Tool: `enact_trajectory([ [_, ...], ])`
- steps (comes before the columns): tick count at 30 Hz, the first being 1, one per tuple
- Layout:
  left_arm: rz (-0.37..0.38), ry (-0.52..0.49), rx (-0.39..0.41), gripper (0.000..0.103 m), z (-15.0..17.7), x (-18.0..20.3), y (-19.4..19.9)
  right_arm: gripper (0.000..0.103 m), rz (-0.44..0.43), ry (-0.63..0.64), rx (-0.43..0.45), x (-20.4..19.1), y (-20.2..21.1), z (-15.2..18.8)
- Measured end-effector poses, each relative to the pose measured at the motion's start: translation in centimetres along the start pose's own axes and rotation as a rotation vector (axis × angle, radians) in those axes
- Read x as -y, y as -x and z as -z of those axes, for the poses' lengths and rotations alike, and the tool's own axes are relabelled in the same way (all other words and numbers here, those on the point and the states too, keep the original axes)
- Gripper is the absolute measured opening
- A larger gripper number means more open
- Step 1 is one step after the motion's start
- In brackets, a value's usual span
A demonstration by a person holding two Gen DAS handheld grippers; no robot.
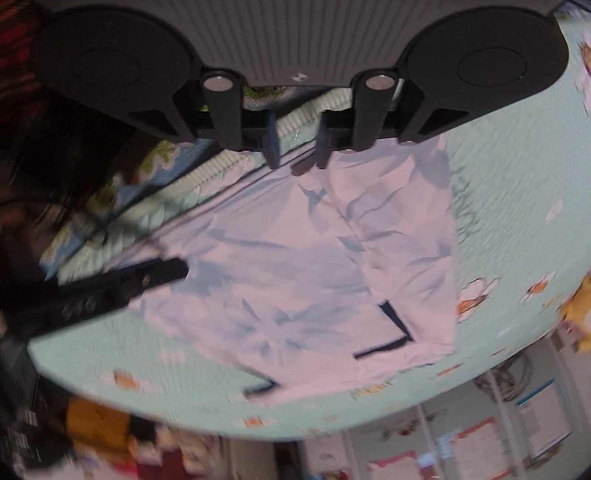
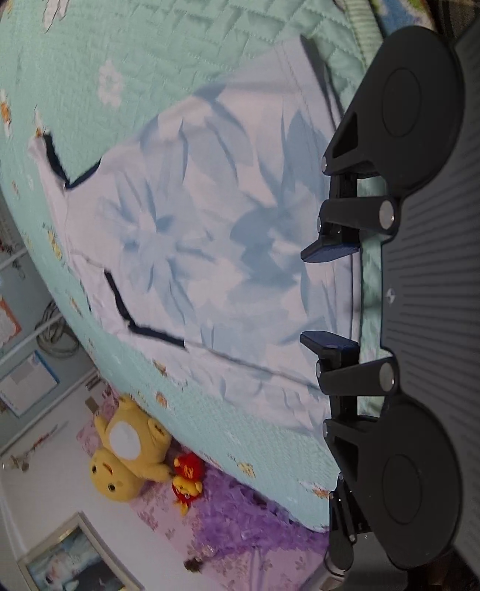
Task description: Fold clothes
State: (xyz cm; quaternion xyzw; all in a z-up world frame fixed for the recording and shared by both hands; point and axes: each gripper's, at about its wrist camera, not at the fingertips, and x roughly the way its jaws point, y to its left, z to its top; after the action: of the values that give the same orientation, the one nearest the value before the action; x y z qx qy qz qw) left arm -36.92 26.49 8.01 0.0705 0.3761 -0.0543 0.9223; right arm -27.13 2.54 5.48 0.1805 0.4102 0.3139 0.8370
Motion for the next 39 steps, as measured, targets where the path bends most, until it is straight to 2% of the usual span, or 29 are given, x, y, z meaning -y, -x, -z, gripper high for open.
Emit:
enact_trajectory([
  [1, -0.011, 0.051, 0.020, 0.041, 0.3, -0.9, 0.6, 0.042, -0.014, 0.010, -0.003, -0.5, -0.2, -0.1],
  [5, -0.092, 0.237, 0.047, 0.040, 1.6, -4.3, 2.0, 0.042, -0.080, 0.054, -0.042, -3.0, -1.8, -0.3],
  [11, -0.130, 0.359, 0.069, 0.040, 2.8, -7.1, 2.5, 0.042, -0.130, 0.076, -0.140, -6.2, -6.4, -0.9],
  [14, -0.122, 0.366, 0.075, 0.040, 3.0, -7.6, 2.4, 0.042, -0.122, 0.056, -0.193, -6.9, -8.5, -0.8],
  [20, -0.098, 0.360, 0.076, 0.040, 2.9, -7.8, 0.7, 0.039, -0.105, 0.101, -0.207, -8.4, -9.8, -0.2],
  [21, -0.092, 0.358, 0.078, 0.040, 2.8, -7.8, 0.4, 0.036, -0.095, 0.119, -0.204, -8.6, -9.9, -0.1],
  [23, -0.079, 0.350, 0.085, 0.040, 2.5, -7.7, -0.1, 0.011, -0.074, 0.146, -0.196, -8.8, -10.0, 0.0],
  [26, -0.076, 0.337, 0.088, 0.040, 2.2, -7.7, -0.8, 0.001, -0.067, 0.117, -0.186, -8.0, -9.7, 0.3],
  [31, -0.059, 0.342, 0.099, 0.040, 1.0, -8.3, -1.8, 0.000, -0.086, 0.077, -0.187, -7.1, -9.6, 0.7],
  [39, 0.009, 0.312, 0.139, 0.040, -3.3, -8.8, -5.6, 0.000, -0.144, 0.012, -0.183, -6.4, -8.8, 0.0],
])
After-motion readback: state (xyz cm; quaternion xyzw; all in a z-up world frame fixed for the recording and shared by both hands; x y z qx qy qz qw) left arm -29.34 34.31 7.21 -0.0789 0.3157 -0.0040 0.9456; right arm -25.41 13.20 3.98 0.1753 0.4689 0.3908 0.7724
